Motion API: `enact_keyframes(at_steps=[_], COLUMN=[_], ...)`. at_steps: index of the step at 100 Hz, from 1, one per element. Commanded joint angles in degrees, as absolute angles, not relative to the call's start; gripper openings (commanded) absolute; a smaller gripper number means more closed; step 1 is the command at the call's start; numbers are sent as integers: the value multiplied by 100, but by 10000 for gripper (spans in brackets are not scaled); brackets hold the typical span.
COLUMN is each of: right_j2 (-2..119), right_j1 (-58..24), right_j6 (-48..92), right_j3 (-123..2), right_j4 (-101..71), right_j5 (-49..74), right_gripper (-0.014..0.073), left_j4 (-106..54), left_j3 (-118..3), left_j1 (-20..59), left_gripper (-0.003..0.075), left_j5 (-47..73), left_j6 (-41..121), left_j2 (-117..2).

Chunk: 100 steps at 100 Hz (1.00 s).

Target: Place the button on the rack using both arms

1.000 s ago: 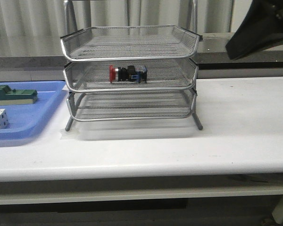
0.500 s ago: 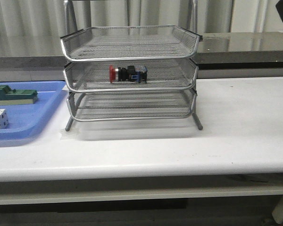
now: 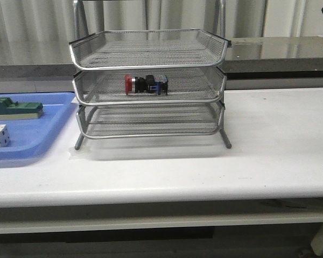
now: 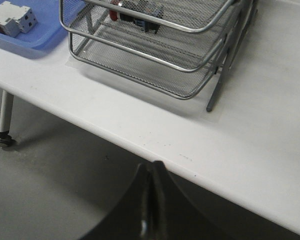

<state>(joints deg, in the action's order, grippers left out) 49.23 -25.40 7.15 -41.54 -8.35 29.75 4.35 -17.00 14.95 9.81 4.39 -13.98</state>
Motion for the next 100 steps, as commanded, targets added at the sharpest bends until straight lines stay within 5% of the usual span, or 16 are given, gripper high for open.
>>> enact_keyframes(at_steps=[1, 100], right_j2=[4764, -125], right_j1=[-2504, -57], right_j6=[722, 409], right_j3=[-4262, -630], right_j4=[-625, -349], right_j5=[2457, 792], right_gripper=[-60, -60], left_j4=[422, 422], left_j3=[-1862, -1862], left_j1=[1474, 1474], left_gripper=[-21, -21], left_j5=[477, 477], left_j6=[383, 383], left_j2=[-1446, -1446])
